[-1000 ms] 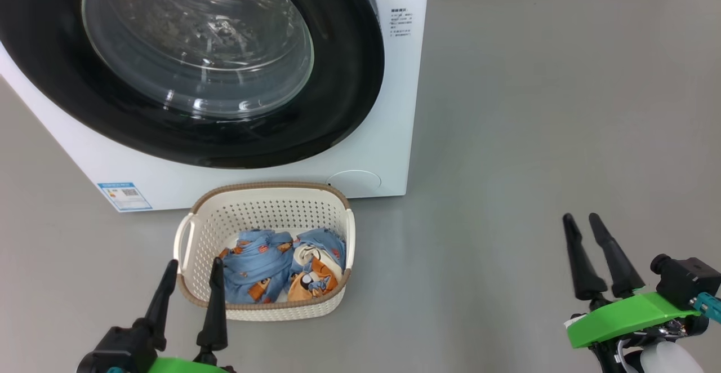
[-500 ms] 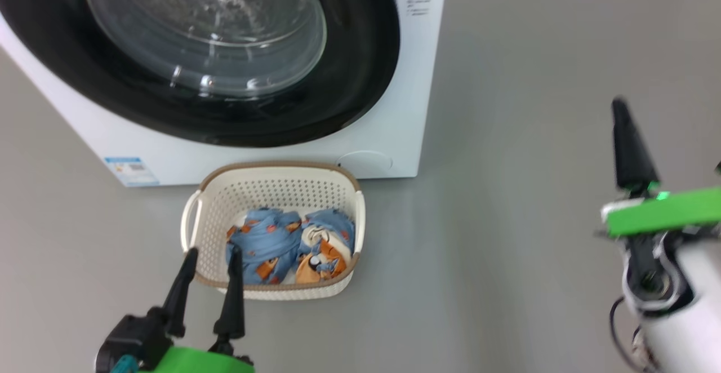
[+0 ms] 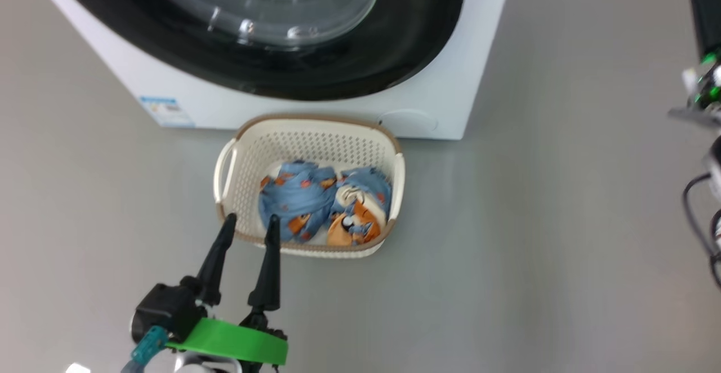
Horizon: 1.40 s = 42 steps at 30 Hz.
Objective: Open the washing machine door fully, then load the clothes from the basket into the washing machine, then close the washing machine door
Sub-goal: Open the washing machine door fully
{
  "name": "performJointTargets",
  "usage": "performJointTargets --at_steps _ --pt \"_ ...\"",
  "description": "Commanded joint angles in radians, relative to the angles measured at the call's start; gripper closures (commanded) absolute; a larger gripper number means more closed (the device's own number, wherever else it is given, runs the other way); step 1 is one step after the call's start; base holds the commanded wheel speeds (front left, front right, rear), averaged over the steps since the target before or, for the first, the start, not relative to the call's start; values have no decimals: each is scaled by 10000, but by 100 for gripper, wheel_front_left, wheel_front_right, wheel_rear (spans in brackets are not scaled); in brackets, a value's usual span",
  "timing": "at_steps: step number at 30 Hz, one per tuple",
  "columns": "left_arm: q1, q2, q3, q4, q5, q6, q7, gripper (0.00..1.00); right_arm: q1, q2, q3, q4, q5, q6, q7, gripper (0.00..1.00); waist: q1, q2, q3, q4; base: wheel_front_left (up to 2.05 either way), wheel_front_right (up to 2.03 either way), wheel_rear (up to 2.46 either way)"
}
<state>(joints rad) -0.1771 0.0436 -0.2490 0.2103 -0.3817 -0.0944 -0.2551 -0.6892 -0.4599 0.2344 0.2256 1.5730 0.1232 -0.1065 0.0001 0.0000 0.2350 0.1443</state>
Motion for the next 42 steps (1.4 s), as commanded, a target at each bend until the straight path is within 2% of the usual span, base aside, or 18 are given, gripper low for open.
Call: performJointTargets --at_steps 1,4,5,12,20,29,42 --pt "-334 67 175 -324 -82 69 -67 0 -251 -187 -42 -231 286 75 319 100 -1 0 550 499 0 0 0" --pt "-514 67 -61 -376 -172 144 -67 0 -678 -259 -410 -38 928 75 1269 100 -1 0 874 707 0 0 0" --pt "-650 67 -191 -425 -237 191 -67 0 -961 -284 -671 210 1250 75 1940 100 -1 0 1085 837 0 0 0" --pt "-1062 67 -682 -540 -525 385 -67 0 -1946 -224 -1026 893 1584 75 4235 100 -1 0 1785 1096 0 0 0" --pt "-1482 66 -1044 -680 -736 515 -67 0 -2927 -89 -1196 1246 1452 75 5850 100 -1 0 2392 1315 0 0 0" --pt "-1876 66 -1472 -925 -1083 674 -67 0 -4257 96 -1426 1647 1216 75 7175 100 -1 0 3096 1717 0 0 0" --pt "-2083 66 -1840 -1313 -1535 864 -67 0 -5480 313 -1348 1871 558 75 7758 100 -1 0 3724 2138 0 0 0"
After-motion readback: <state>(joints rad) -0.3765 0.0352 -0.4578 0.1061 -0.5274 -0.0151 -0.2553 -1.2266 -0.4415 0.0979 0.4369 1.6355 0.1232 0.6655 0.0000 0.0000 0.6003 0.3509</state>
